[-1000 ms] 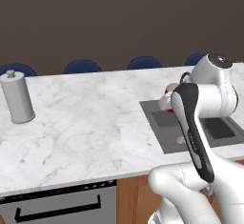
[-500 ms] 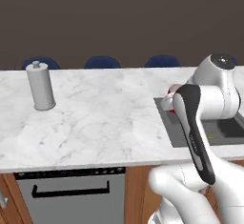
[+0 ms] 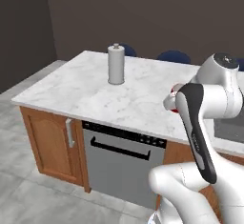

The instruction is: Clear the mugs and bowl far away from the sink.

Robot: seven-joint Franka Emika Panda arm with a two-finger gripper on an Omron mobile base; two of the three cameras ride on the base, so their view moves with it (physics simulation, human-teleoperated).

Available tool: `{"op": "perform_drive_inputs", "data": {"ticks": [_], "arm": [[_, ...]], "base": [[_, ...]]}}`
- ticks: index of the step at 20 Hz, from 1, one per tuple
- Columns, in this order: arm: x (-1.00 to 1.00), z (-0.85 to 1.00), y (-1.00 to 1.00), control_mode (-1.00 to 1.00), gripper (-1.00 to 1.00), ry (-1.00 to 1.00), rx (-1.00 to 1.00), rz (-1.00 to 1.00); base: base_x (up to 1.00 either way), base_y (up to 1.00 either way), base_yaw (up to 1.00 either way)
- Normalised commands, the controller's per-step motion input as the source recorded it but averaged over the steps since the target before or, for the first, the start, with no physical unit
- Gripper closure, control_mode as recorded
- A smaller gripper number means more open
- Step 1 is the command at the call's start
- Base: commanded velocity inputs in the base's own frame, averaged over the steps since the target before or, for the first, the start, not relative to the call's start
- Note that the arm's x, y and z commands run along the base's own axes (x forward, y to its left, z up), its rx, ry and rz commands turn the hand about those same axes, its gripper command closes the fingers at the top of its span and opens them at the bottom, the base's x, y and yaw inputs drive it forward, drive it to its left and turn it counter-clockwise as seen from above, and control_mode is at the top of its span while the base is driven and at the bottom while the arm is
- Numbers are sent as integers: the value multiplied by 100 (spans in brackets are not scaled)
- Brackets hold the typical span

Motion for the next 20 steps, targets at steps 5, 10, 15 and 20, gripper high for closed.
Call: {"op": "perform_drive_inputs", "data": {"ticks": [5, 10, 15, 20], "arm": [[0, 0, 0, 100, 100, 0, 0, 0], [0, 0, 0, 100, 100, 0, 0, 0], [0, 0, 0, 100, 100, 0, 0, 0], [0, 0, 0, 100, 100, 0, 0, 0]], "base": [[-38, 70, 73], [-66, 73, 61], [-63, 65, 58], [-61, 51, 58]]}}
